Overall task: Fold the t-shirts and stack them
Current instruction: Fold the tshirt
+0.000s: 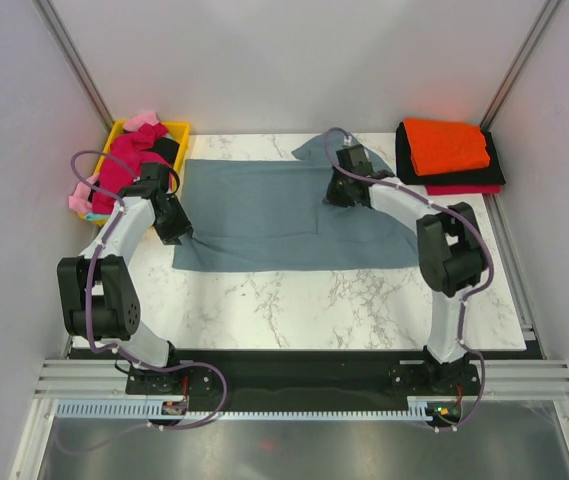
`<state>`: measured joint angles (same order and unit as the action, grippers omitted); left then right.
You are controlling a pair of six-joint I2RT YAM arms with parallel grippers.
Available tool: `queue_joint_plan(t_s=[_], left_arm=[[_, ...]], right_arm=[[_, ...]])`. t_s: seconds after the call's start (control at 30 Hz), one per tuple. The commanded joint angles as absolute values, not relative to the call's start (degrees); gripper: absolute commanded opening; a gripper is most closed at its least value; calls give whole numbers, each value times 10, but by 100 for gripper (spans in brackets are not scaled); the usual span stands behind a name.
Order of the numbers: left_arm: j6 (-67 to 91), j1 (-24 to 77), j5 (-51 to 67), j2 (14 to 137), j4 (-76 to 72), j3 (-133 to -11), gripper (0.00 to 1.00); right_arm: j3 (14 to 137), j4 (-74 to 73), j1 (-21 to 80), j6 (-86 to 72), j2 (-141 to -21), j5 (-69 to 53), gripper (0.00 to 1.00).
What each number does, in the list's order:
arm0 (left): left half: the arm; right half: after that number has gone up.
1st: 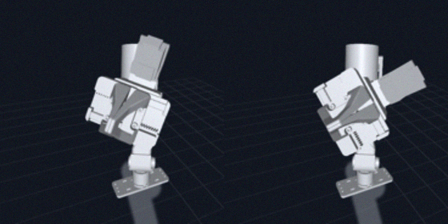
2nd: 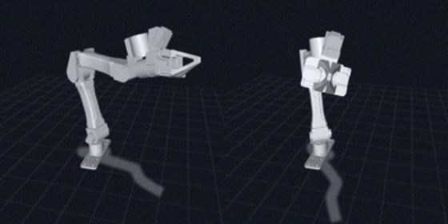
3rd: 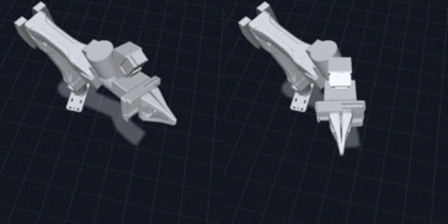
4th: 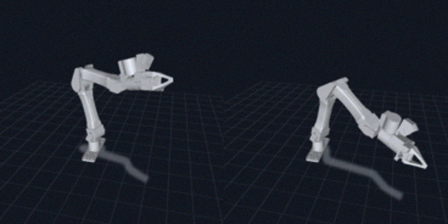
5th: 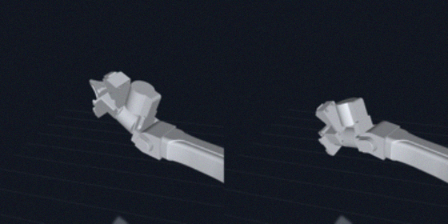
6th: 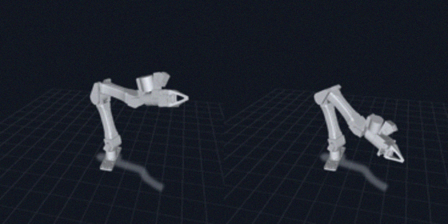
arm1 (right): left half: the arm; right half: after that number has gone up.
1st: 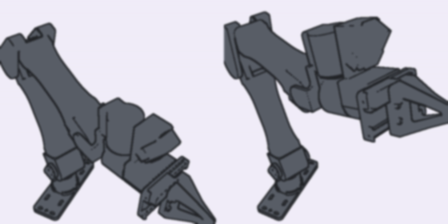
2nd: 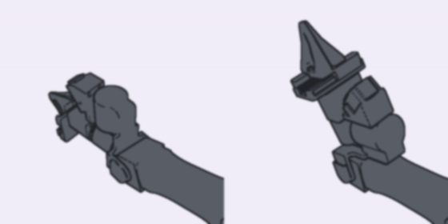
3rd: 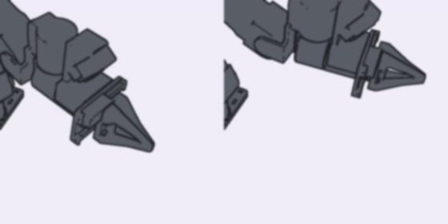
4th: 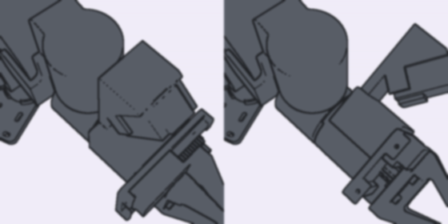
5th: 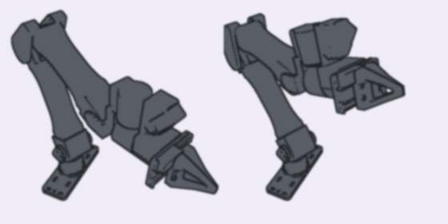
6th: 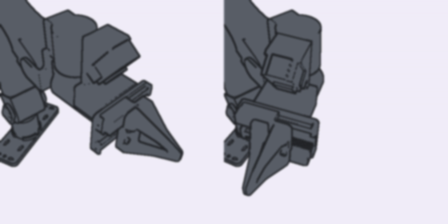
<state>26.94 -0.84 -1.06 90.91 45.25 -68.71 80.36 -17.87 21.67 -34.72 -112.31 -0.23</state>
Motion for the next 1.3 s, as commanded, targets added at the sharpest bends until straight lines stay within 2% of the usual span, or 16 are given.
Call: queue_joint_plan(t_s=[0.0,0.03,0.13,0.2,0.4,0.5,0.53,0.63,0.77,0.93,1.07,1.27], left_arm=[[246,-7,-3,888,442,-689,42],[246,-6,-3,888,442,-687,42],[246,-7,-4,889,441,-682,41],[244,-6,-6,889,441,-679,42],[243,-11,-51,893,447,-659,39],[252,-13,-54,914,448,-650,38],[257,-14,-54,918,450,-646,38],[278,-23,-71,921,455,-636,40],[299,-44,-78,923,454,-628,43],[347,-54,-66,940,432,-598,42],[381,-54,-65,942,396,-571,47],[399,-54,-56,920,312,-530,48]], right_arm=[[931,-185,253,-329,-1194,-11,4],[973,-187,255,-324,-1209,-17,7],[1038,-198,256,-302,-1256,-15,69],[1061,-221,255,-291,-1263,17,76],[1002,-229,241,-266,-1160,83,84],[907,-231,209,-276,-1082,123,87],[842,-229,197,-281,-1062,120,88],[703,-200,137,-294,-981,94,89],[576,-175,49,-305,-897,34,89],[491,-169,19,-307,-860,20,87],[440,-143,3,-311,-834,18,85],[422,-112,-22,-315,-855,-16,79]])
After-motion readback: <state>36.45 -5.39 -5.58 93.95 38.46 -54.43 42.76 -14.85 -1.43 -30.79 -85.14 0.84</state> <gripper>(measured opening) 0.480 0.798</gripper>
